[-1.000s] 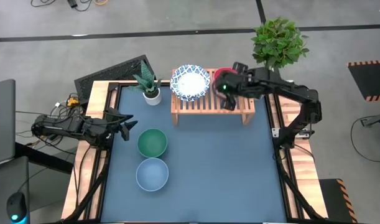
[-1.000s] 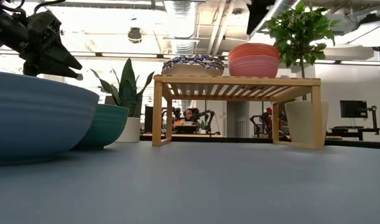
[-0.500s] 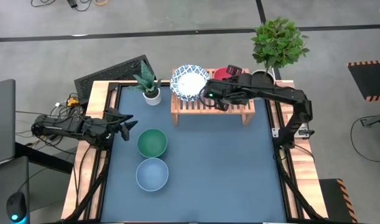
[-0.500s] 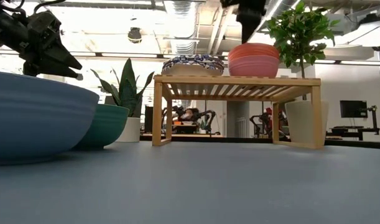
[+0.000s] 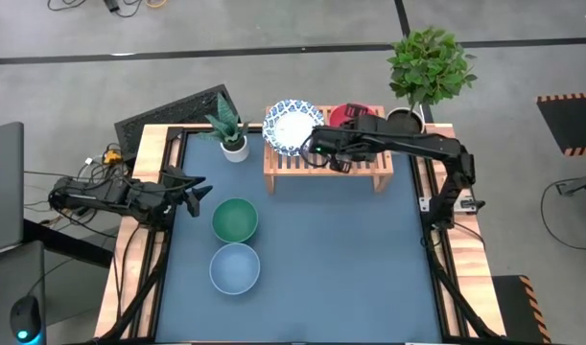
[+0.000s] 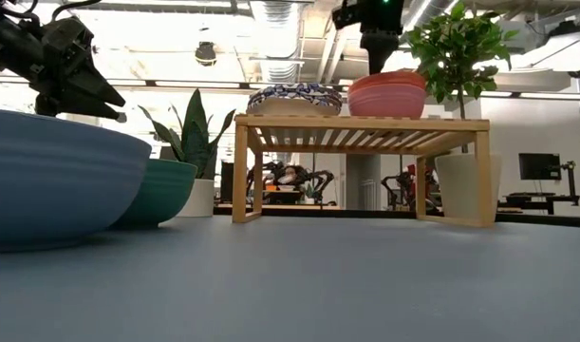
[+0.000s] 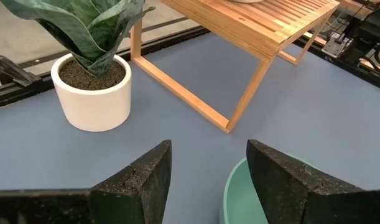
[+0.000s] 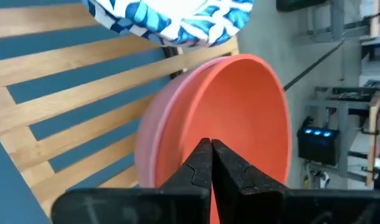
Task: Place and stack bowls onto a shelf
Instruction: Stack the orange bowl on top of the pink bowl on the shelf, then stack the green bowl on top of the orange bowl on the shelf
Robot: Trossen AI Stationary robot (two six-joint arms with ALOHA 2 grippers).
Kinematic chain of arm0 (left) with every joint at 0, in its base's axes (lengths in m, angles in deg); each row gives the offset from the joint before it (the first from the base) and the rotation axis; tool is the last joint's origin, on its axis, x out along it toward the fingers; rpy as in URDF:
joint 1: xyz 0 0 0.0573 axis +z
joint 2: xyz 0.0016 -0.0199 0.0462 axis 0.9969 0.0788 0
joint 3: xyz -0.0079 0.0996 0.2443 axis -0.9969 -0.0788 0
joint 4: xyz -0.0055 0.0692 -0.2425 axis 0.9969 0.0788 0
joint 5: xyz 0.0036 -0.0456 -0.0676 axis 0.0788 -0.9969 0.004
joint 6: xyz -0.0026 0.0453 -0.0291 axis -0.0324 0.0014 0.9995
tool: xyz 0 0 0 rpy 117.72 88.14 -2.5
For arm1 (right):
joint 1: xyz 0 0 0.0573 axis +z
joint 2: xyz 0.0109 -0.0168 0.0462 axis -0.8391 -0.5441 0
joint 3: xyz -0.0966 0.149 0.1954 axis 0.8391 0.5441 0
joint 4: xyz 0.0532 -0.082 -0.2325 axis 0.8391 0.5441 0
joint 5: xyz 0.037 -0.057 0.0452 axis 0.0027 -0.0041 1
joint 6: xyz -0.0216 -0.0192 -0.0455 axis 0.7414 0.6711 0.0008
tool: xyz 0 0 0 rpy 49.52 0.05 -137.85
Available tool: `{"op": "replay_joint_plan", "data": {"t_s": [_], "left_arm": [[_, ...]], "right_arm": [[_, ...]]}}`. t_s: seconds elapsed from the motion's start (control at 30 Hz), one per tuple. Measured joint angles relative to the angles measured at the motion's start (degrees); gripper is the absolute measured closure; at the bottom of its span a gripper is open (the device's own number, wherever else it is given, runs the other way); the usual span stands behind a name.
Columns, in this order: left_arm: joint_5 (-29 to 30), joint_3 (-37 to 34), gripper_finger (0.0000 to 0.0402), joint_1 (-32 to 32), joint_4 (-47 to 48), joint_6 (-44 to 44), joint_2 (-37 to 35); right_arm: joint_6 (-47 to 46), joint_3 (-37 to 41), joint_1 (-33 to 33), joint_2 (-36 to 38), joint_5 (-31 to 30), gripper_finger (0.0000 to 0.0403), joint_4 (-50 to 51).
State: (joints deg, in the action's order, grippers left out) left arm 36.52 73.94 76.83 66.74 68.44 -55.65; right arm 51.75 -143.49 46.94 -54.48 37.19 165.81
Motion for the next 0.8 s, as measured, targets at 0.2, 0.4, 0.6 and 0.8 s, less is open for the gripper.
{"op": "replay_joint_plan", "data": {"t_s": [0.2,0.4,0.6,0.8], "left_arm": [[0.01,0.00,0.0209,0.00,-0.02,0.00,0.02],[0.00,0.00,0.0209,0.00,-0.02,0.00,0.02],[-0.02,0.00,0.0209,0.00,-0.02,0.04,0.02],[-0.01,0.00,0.0209,0.00,-0.04,0.09,0.00]], "right_arm": [[-0.36,-3.30,4.42,2.07,0.29,0.0346,-2.71],[8.30,-4.39,10.94,2.78,17.25,0.0342,-16.06],[19.02,-4.41,15.23,-1.66,28.48,0.0326,-26.78],[25.86,-4.39,15.22,-9.21,31.67,0.0262,-34.22]]}}
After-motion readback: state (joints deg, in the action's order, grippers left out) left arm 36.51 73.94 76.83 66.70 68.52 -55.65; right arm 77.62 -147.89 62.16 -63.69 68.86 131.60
